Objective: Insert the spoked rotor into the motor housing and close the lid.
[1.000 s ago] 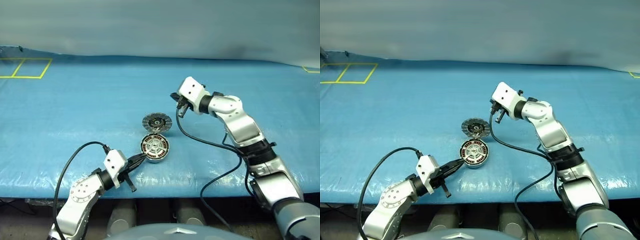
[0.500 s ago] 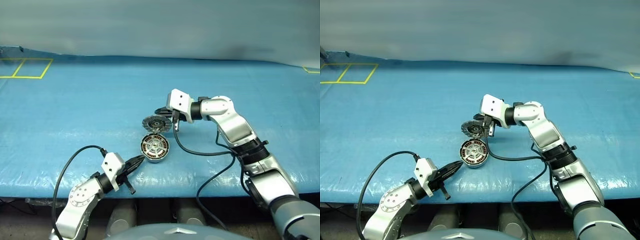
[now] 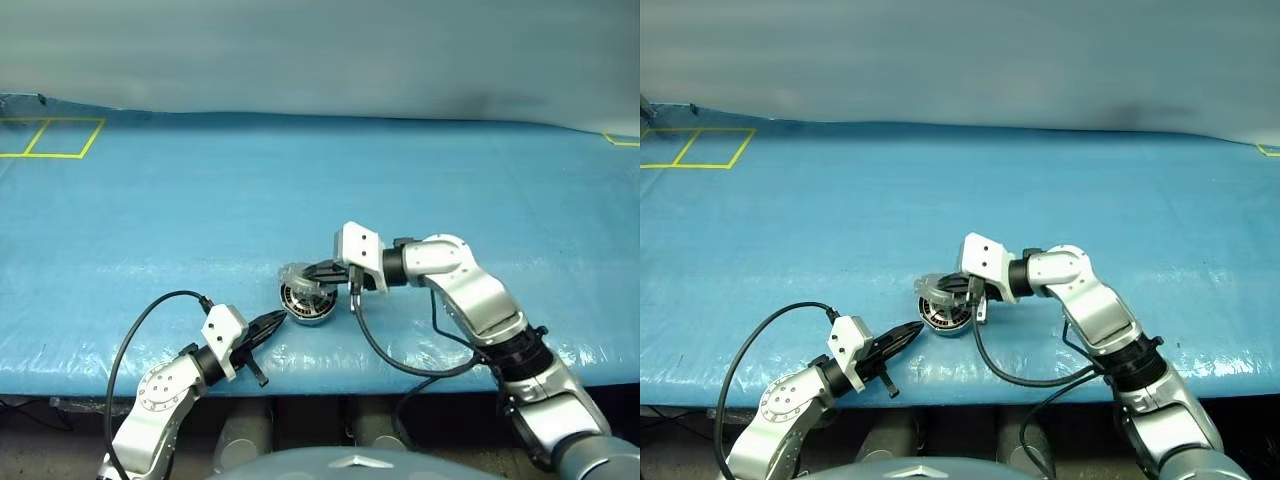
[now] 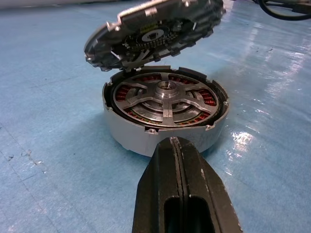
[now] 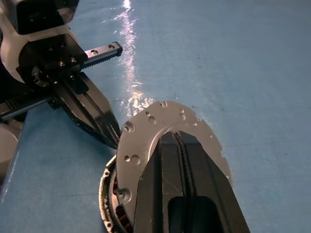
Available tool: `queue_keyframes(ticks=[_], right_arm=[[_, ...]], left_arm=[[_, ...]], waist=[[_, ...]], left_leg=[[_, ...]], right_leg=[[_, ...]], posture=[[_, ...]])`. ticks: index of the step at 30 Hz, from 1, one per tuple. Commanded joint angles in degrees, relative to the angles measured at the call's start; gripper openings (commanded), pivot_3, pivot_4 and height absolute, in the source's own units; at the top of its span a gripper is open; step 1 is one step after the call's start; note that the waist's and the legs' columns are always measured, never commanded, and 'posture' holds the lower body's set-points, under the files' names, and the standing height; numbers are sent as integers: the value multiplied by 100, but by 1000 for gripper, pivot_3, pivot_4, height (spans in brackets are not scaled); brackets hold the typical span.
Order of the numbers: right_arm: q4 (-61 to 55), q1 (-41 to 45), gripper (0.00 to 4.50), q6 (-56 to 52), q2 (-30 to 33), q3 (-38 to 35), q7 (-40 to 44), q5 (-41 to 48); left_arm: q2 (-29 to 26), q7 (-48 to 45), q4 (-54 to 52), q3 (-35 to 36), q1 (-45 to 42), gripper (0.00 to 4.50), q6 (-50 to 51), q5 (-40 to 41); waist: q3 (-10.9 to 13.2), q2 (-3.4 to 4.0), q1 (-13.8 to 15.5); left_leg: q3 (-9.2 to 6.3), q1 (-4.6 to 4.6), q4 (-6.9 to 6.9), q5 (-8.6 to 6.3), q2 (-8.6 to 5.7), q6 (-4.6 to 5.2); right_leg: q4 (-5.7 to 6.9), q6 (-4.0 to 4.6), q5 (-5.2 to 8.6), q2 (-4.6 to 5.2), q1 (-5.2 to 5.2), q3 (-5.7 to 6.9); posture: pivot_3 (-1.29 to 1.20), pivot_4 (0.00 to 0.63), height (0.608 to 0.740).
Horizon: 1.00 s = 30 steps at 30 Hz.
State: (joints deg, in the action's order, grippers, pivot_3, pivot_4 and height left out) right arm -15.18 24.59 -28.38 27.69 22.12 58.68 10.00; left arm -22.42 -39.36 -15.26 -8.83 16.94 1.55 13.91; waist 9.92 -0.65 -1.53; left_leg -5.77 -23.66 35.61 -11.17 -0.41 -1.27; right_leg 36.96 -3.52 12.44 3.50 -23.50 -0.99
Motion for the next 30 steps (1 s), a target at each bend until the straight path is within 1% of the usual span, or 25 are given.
queue_keyframes(ticks=[1,9,16,20,23,28,29,30], right_arm=[[-342,-205,21,-163,-108,56,-151,146],[-114,-852,21,-280,-255,331,-512,52],[-327,-1348,21,-446,-296,251,-801,267],[-836,-1672,21,-358,-554,-176,-1169,640],[-1383,-1824,21,-554,-696,-511,-1418,1007],[-1888,-2007,21,-796,-814,-753,-1932,1190],[-1954,-2037,399,-819,-786,-760,-1984,1201],[-2012,-2061,634,-836,-750,-759,-2019,1216]], left_arm=[[2,-19,-29,19,-9,0,-107,14],[-18,-17,-52,12,7,0,-70,12],[-65,-72,-69,-12,-6,0,-38,13],[-61,-76,-88,0,-8,0,-43,6],[-65,-60,-117,15,14,0,-39,1],[-96,-73,-155,20,29,0,6,13],[-102,-80,-160,18,24,0,14,14],[-108,-85,-167,17,20,0,19,15]], waist=[[0,0,5],[-1,-1,8],[-7,1,10],[-7,1,17],[-7,1,16],[-7,1,20],[-7,1,20],[-7,1,21]], left_leg=[[0,0,1,0,0,0],[0,0,2,0,0,0],[0,8,4,0,1,-1],[-1,6,4,0,1,-1],[-1,2,5,-1,1,-1],[-3,1,4,-1,2,-1],[-2,1,4,-1,2,-1],[-2,-1,4,-1,1,-1]], right_leg=[[0,0,0,0,0,0],[0,0,0,0,1,0],[1,-1,0,0,9,0],[1,-1,0,0,6,0],[1,-1,0,0,3,0],[0,-1,1,0,3,1],[0,-1,1,0,2,1],[0,-1,1,1,1,1]], posture=[[0,150,740],[0,150,740],[0,150,740],[0,150,740],[0,150,740],[0,150,740],[0,150,740],[0,150,740]])
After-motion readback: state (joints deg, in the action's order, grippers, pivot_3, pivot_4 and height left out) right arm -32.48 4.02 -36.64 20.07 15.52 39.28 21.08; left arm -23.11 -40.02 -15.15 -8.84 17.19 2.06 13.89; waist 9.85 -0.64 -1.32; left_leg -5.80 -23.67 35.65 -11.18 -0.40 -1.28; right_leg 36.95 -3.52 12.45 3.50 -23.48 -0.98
